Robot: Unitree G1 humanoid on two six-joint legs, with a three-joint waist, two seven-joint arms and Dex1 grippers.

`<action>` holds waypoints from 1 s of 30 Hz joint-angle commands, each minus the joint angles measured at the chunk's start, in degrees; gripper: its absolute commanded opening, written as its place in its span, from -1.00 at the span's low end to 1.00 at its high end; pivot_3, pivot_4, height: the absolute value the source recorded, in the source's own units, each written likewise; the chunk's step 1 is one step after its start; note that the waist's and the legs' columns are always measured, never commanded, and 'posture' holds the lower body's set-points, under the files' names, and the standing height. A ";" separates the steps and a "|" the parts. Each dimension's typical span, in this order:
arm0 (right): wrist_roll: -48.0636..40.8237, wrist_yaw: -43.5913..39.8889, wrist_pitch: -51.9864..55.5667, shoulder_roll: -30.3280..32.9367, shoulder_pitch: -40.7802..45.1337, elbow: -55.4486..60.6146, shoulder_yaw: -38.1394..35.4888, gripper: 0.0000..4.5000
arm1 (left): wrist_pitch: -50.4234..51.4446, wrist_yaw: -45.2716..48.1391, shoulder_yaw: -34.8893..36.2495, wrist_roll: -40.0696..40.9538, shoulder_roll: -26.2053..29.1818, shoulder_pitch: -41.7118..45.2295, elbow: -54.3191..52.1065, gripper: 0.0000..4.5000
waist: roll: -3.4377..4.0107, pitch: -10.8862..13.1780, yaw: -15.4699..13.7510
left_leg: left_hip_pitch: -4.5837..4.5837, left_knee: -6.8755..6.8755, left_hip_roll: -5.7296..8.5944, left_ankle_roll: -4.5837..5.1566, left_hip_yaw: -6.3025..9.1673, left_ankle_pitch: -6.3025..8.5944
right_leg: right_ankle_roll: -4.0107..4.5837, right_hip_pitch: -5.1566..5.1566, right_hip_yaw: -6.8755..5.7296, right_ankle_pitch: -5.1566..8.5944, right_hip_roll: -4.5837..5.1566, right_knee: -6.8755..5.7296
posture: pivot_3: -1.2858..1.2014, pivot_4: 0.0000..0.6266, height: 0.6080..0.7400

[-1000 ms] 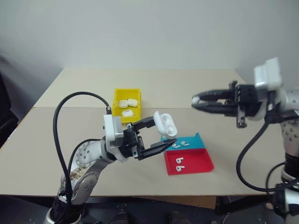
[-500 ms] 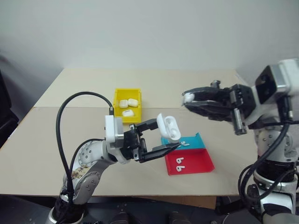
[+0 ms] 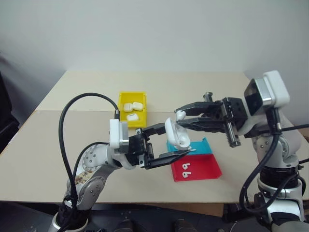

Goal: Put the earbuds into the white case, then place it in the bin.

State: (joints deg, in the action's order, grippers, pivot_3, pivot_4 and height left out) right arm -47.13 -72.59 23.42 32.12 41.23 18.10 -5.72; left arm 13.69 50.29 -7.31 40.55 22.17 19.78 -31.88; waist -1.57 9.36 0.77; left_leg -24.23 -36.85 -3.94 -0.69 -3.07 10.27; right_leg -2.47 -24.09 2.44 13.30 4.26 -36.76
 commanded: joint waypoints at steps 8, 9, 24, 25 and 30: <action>1.04 -1.34 -2.14 2.49 -0.95 1.76 0.43 -0.71 | -1.12 0.34 0.07 -0.39 -0.80 1.01 -0.88 0.22 | 0.00 0.00 -0.01 | 0.00 0.00 0.00 0.00 0.00 0.00 | 0.00 0.00 0.00 0.00 0.00 0.01 | 0.03 -0.52 1.00; 0.94 -1.42 -2.25 2.65 -1.07 1.75 0.39 -0.71 | -1.11 0.34 0.07 -0.48 -0.85 0.95 -0.87 0.22 | 0.00 0.00 0.00 | 0.00 0.00 0.00 0.00 0.00 0.00 | 0.00 0.00 0.00 0.00 0.00 0.01 | 0.03 -0.52 1.00; 1.82 -1.96 -2.69 4.10 -2.34 1.96 1.20 -0.71 | -1.56 0.55 -0.11 -1.25 -1.28 0.65 -0.92 0.22 | 0.00 0.00 -0.01 | 0.00 0.00 0.00 0.00 0.00 0.00 | -0.01 -0.01 0.00 0.01 0.00 0.02 | 0.03 -0.52 1.00; 1.99 -1.57 -2.66 3.92 -2.24 2.00 1.30 -0.71 | -1.59 0.61 -0.09 -1.30 -1.33 0.61 -0.92 0.22 | 0.00 0.00 -0.02 | 0.00 0.00 0.00 0.00 0.00 0.00 | -0.01 -0.01 0.00 0.01 0.00 0.01 | 0.03 -0.52 1.00; 4.53 -1.31 -4.19 4.05 -2.43 2.38 2.30 -0.29 | -1.70 0.78 0.01 -1.61 -1.55 0.44 -0.79 0.22 | 0.00 0.00 -0.01 | -0.01 0.00 0.00 0.00 0.00 0.00 | -0.01 -0.02 0.00 0.01 0.00 0.01 | 0.03 -0.52 1.00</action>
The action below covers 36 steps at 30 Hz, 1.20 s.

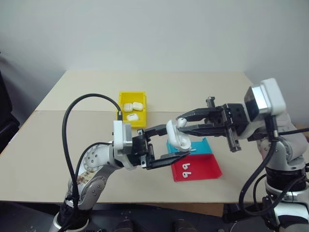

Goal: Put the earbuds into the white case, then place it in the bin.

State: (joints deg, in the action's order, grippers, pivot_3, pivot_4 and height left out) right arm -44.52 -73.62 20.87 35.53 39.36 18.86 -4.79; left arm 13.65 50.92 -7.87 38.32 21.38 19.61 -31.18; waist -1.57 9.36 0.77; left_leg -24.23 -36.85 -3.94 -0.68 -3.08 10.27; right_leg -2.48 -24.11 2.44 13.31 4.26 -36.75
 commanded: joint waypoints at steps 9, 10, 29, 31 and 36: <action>0.88 -2.67 -2.75 1.74 -1.13 1.57 0.71 -0.29 | -1.99 0.42 0.55 0.09 -1.03 0.45 -1.13 0.22 | 0.00 0.00 0.00 | 0.00 0.00 0.00 0.00 0.00 0.00 | 0.00 0.00 0.00 0.00 0.00 0.01 | 0.03 -0.52 1.00; 0.65 -3.19 -3.06 1.96 -1.24 1.50 0.40 -0.29 | -2.10 0.51 0.49 -0.12 -1.06 0.34 -0.97 0.22 | 0.00 0.00 -0.02 | 0.00 0.00 0.00 0.00 0.00 0.00 | 0.00 0.00 0.00 0.00 0.00 0.01 | 0.03 -0.52 1.00; 30.33 -11.77 -11.06 16.73 12.35 -23.73 16.71 -0.29 | -17.02 7.80 5.85 -13.80 10.75 -22.40 3.58 0.22 | 0.06 0.03 0.45 | 0.03 0.09 -0.04 0.03 -0.14 0.03 | 0.42 -0.14 0.06 0.24 0.04 0.02 | 0.03 -0.52 1.00; 36.11 -13.63 -12.97 16.64 14.53 -26.46 21.52 -0.29 | -17.77 6.65 5.91 -14.32 10.50 -24.16 2.93 0.22 | 0.08 0.05 0.23 | 0.01 0.09 -0.04 0.03 -0.16 0.02 | 0.41 -0.18 0.04 0.27 0.06 0.02 | 0.03 -0.52 1.00; 48.61 -14.37 -17.40 13.71 19.26 -33.12 30.87 -0.29 | -19.05 3.44 6.03 -16.49 9.49 -26.08 2.50 0.22 | 0.09 0.05 0.00 | -0.03 0.08 -0.04 0.02 -0.22 0.03 | 0.43 -0.19 0.03 0.26 0.11 0.05 | 0.03 -0.52 1.00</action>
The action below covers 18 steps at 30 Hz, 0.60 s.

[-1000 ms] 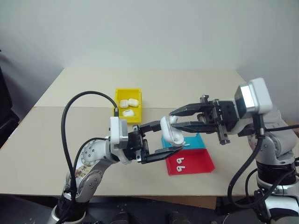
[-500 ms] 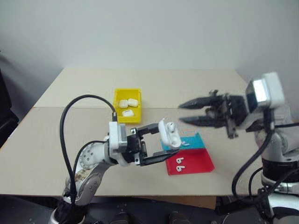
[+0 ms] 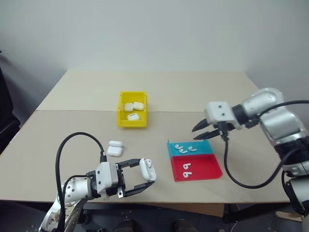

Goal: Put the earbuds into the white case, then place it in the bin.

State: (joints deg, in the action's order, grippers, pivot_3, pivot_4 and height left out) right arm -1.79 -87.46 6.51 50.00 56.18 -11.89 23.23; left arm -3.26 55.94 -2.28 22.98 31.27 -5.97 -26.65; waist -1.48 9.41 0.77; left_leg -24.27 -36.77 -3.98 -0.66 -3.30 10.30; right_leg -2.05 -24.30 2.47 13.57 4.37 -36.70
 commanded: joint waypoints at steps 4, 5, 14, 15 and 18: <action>12.06 -0.14 -6.81 -4.27 4.82 -8.48 6.94 -0.29 | -2.83 -4.30 -0.56 -3.03 -1.86 -1.26 -2.41 0.22 | 0.00 0.00 0.01 | -0.01 0.02 0.00 0.01 -0.01 0.01 | 0.01 -0.01 -0.01 -0.02 -0.01 -0.03 | 0.03 -0.52 1.00; 13.18 -0.05 -7.58 -5.19 5.35 -9.92 7.50 -0.29 | -2.80 -4.77 -0.90 -3.26 -2.16 -1.45 -2.73 0.22 | 0.00 0.00 0.01 | -0.02 0.02 0.00 0.01 -0.01 0.00 | 0.02 -0.01 -0.01 -0.02 -0.01 -0.03 | 0.03 -0.52 1.00; 17.41 -0.03 -11.75 -8.82 7.21 -15.19 8.48 -0.14 | -3.46 -8.31 -2.63 -5.33 -4.06 -1.54 -3.24 0.22 | 0.00 0.00 0.02 | 0.01 0.01 0.00 0.01 -0.01 0.00 | 0.00 0.01 -0.01 -0.04 -0.01 -0.06 | 0.03 -0.52 1.00; 17.68 0.12 -11.84 -9.08 7.22 -15.36 8.46 -0.05 | -3.51 -8.57 -2.76 -5.51 -4.22 -1.47 -3.15 0.22 | 0.01 0.00 0.02 | 0.01 0.01 0.00 0.01 -0.01 0.00 | 0.00 0.01 -0.01 -0.05 -0.01 -0.06 | 0.03 -0.52 1.00; 18.24 0.08 -11.58 -9.74 7.20 -15.24 8.28 0.40 | -3.13 -9.13 -3.08 -5.54 -4.40 -1.28 -3.35 0.22 | 0.01 0.00 0.02 | 0.02 0.01 0.00 0.01 -0.01 0.00 | 0.01 0.01 -0.01 -0.04 -0.02 -0.08 | 0.03 -0.52 1.00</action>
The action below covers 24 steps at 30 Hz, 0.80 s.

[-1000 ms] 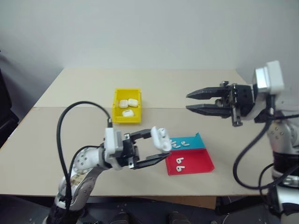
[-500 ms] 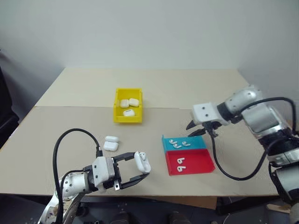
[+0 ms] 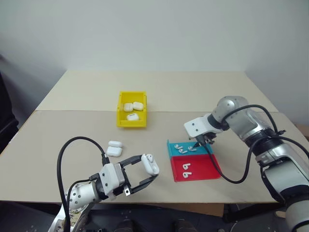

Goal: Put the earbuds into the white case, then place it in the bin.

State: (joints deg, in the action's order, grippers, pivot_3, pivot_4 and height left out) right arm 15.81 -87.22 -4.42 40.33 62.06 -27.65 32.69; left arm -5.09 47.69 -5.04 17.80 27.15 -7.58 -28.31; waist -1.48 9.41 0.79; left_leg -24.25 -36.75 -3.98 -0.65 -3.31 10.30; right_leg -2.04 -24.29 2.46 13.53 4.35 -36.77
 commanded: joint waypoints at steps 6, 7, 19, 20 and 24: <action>2.00 -1.20 2.21 -0.89 1.55 0.32 -1.07 0.55 | -0.87 -1.57 -0.50 -0.33 -0.11 1.12 -1.51 0.22 | 0.00 0.00 0.00 | 0.00 0.00 0.00 0.00 0.00 0.00 | -0.01 0.00 0.00 -0.01 0.00 -0.01 | 0.03 -0.52 1.00; 2.35 -1.42 3.27 -1.11 1.63 0.27 -0.93 0.55 | -0.92 -1.60 -0.54 -0.37 -0.06 1.17 -1.39 0.22 | 0.00 0.00 -0.01 | 0.00 0.00 0.00 0.00 0.00 0.00 | -0.03 0.00 0.00 -0.02 -0.01 -0.01 | 0.03 -0.52 1.00; 6.06 -1.88 7.51 -3.73 2.98 -1.78 -0.27 -0.14 | -0.77 -2.02 -1.26 -0.98 -0.24 1.80 -0.71 0.22 | 0.00 0.00 0.05 | 0.00 0.00 0.00 0.00 0.00 0.00 | -0.17 -0.01 -0.01 -0.10 -0.01 -0.02 | 0.03 -0.52 1.00; 6.15 -1.97 7.41 -3.73 2.92 -1.74 -0.19 -0.14 | -0.61 -2.17 -1.30 -1.00 -0.24 1.79 -0.78 0.22 | 0.00 0.00 0.05 | 0.00 0.00 0.00 0.00 0.00 0.00 | -0.17 -0.01 -0.01 -0.11 -0.01 -0.02 | 0.03 -0.52 1.00; 6.67 -2.14 7.74 -4.30 2.67 -1.61 0.41 -0.14 | -0.88 -2.30 -1.28 -1.08 -0.14 1.68 -0.54 0.22 | 0.00 0.00 0.05 | 0.01 0.00 0.00 0.00 0.00 0.00 | -0.16 0.00 -0.01 -0.10 -0.01 -0.02 | 0.03 -0.52 1.00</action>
State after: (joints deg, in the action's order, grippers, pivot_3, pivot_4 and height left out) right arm 21.95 -88.29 3.00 36.12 63.23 -29.91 33.30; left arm -5.04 45.69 -6.19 16.89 26.96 -6.36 -27.90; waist -1.47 9.41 0.84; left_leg -24.24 -36.75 -3.98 -0.65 -3.31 10.30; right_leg -2.21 -24.29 2.45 13.42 4.35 -36.80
